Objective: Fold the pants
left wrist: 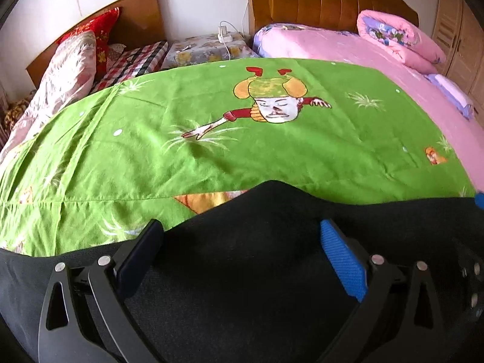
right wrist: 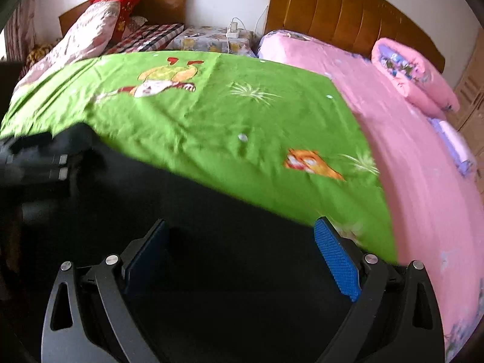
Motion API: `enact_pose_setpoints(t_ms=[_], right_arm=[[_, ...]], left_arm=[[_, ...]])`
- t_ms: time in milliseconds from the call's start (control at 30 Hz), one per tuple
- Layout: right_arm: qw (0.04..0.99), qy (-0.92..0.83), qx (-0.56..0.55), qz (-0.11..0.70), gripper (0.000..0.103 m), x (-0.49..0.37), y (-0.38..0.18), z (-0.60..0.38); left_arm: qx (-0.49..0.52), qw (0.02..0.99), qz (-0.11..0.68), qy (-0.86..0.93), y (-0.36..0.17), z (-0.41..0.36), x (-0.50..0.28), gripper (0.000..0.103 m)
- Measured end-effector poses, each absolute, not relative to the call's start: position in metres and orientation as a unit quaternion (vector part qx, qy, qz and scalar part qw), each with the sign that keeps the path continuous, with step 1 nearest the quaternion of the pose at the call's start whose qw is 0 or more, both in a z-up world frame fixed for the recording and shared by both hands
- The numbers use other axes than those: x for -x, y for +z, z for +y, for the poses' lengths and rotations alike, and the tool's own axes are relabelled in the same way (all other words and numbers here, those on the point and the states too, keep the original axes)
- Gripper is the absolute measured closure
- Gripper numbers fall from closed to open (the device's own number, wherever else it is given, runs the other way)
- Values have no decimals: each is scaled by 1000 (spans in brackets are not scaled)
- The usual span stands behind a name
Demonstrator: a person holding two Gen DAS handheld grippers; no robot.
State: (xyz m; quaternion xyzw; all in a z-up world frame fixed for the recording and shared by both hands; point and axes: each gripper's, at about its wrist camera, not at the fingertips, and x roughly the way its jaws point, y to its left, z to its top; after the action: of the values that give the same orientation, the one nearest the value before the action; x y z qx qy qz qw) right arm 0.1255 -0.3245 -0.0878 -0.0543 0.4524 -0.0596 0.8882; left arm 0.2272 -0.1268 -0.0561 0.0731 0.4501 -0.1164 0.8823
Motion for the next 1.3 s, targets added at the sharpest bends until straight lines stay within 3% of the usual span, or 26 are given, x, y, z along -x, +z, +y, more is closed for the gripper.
enact_pose_setpoints(t_ms=[200, 400, 533, 833, 1033, 1300], right_arm=[[896, -61, 57, 435, 11, -87, -76, -328], [899, -61, 65, 429, 11, -71, -74, -318], [896, -55, 57, 438, 11, -65, -82, -312], [887, -62, 5, 458, 10, -28, -104, -333], [876, -102, 9, 471, 10, -27, -89, -324], [892, 99, 73, 435, 8, -87, -53, -165]], left_arm=[[9, 912, 383, -147, -25, -89, -206, 2], [-25, 923, 359, -139, 5, -41, -147, 2], [-59, 917, 381, -100, -7, 13, -114, 2], [-4, 892, 453, -9, -47, 156, -95, 2], [-7, 894, 448, -13, -45, 172, -88, 2], [45, 894, 444, 30, -36, 206, -97, 2]])
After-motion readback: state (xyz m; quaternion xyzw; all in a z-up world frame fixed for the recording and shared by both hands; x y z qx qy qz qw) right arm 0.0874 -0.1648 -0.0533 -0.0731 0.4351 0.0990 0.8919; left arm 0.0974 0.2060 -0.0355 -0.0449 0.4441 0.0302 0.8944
